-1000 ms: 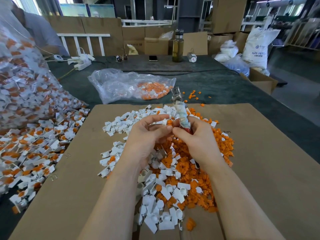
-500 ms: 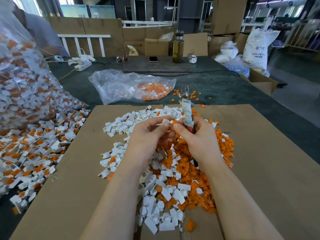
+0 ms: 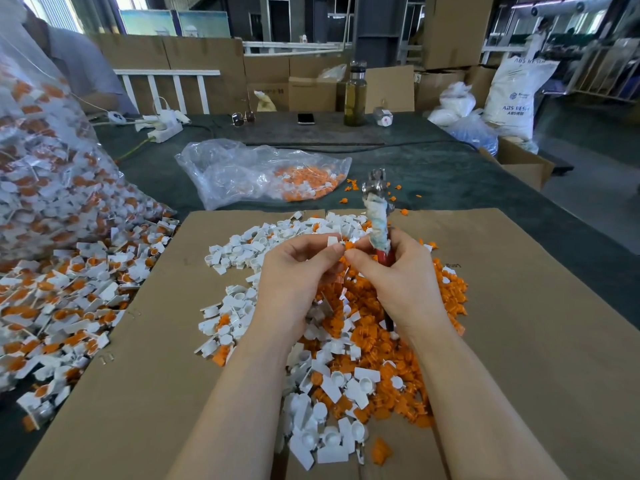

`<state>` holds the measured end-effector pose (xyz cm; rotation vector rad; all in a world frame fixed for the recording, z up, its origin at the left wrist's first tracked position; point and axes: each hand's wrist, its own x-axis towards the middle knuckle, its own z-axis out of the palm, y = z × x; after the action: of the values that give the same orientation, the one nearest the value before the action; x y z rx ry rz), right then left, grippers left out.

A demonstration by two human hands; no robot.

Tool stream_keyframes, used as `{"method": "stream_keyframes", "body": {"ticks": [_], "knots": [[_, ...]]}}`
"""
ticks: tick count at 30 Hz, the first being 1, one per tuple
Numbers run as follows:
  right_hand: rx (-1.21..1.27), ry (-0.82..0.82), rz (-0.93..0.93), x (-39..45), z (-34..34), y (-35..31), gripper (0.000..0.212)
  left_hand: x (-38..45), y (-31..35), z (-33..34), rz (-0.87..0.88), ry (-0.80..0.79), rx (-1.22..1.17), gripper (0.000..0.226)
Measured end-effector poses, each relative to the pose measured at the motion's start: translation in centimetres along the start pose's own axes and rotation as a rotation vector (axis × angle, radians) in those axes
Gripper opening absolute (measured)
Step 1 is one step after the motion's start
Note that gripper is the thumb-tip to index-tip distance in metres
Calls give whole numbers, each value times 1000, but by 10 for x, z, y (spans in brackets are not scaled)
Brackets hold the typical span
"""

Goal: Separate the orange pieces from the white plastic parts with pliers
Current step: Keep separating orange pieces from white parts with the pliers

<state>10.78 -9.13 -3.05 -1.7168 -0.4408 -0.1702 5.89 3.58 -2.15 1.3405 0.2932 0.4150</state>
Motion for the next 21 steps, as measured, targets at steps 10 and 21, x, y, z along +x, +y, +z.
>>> {"method": "stream_keyframes", "body": {"ticks": [10, 21], "knots": [[-28, 41, -3, 0, 2, 1, 18, 0, 1, 1, 5, 30, 31, 7], [-299, 185, -103, -2, 4, -3, 33, -3, -1, 7, 147, 106, 279, 14]]}}
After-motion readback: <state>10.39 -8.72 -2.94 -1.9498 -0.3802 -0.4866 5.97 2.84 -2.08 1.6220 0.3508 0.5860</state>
